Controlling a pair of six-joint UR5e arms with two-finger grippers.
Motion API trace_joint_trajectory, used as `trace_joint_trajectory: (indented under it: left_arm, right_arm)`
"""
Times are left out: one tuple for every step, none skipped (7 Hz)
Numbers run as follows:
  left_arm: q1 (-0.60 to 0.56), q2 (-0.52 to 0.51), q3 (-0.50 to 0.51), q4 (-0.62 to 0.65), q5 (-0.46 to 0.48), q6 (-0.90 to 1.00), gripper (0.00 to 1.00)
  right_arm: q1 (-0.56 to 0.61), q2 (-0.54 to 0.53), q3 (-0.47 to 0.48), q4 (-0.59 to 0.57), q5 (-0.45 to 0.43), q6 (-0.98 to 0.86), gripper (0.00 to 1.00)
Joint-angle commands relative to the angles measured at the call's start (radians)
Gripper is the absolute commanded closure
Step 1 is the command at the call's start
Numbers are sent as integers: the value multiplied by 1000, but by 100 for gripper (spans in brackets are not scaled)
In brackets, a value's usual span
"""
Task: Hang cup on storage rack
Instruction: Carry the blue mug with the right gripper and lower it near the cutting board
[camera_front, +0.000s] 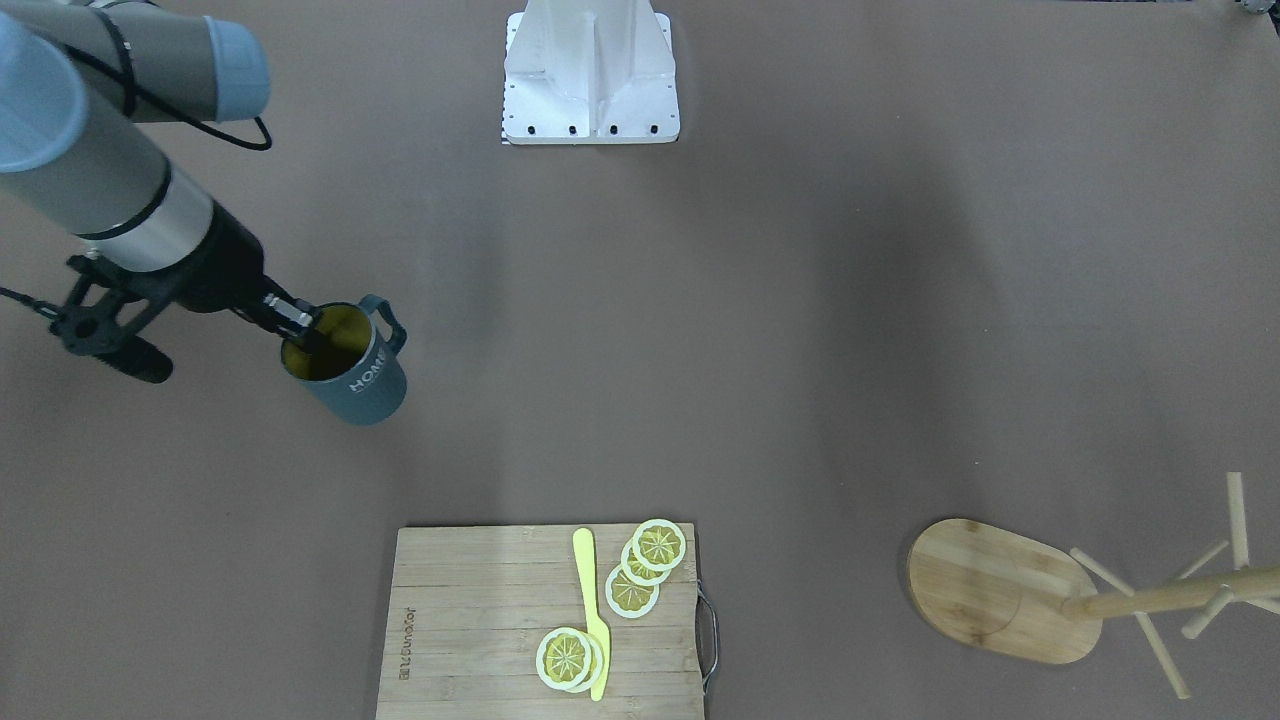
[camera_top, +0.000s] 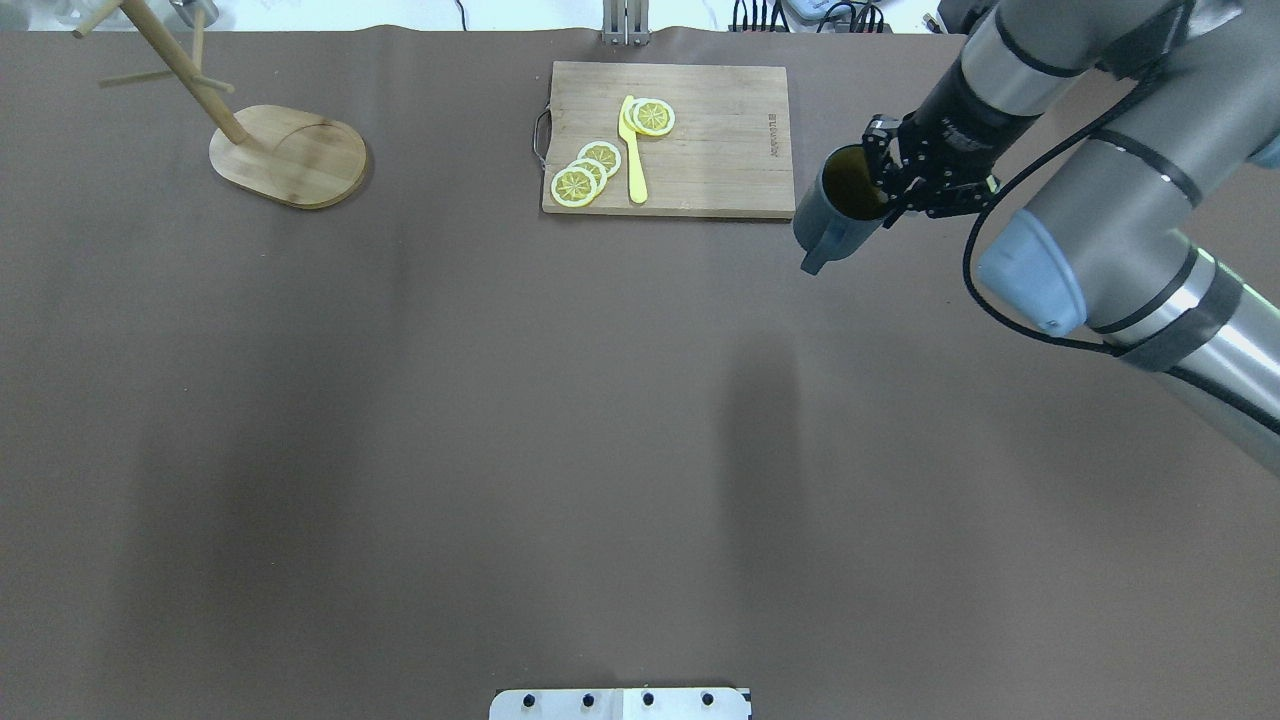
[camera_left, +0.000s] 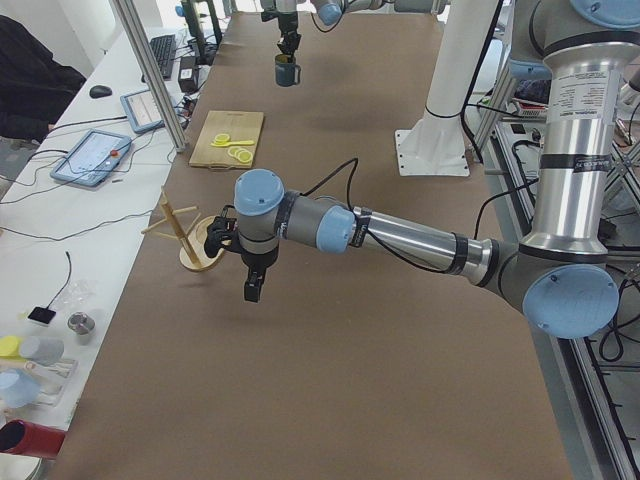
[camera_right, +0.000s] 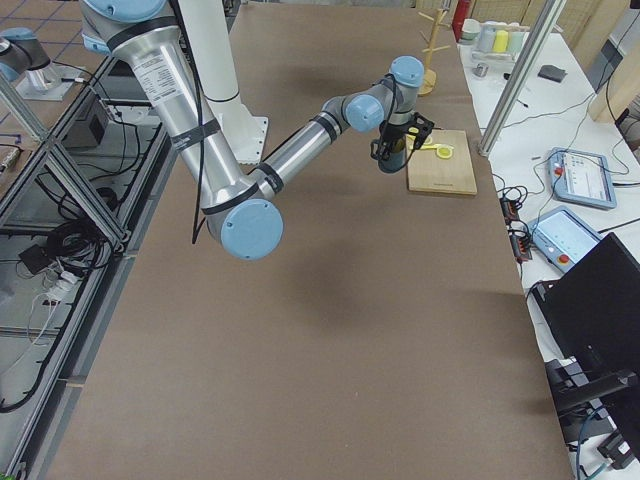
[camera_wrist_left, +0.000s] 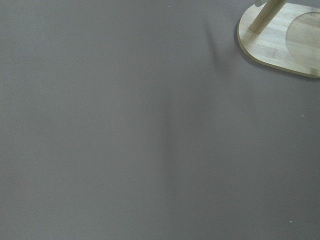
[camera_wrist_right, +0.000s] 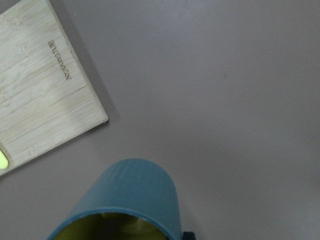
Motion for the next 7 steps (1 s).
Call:
trace_joint_trajectory:
  left_arm:
    - [1, 1, 8, -1, 1, -1, 2]
    - [1, 1, 8, -1, -2, -1, 2]
    - [2, 1, 16, -2, -5, -3, 2]
    - [2, 1, 28, -5, -5, -1, 2]
    - [2, 1, 34, -7, -4, -1, 2]
    - [2, 1, 33, -7, -5, -1, 2]
    - [2, 1, 33, -7, -5, -1, 2]
  right_arm:
    - [-152, 84, -39, -2, -124, 162, 100]
    - [-202, 142, -100, 6, -153, 213, 100]
    - [-241, 196, -187, 82, -188, 313, 100]
    - [-273, 227, -244, 147, -207, 384, 100]
    - [-301, 251, -272, 150, -236, 400, 100]
    - [-318, 258, -283, 152, -251, 410, 100]
    - [-329, 253, -284, 152, -253, 408, 100]
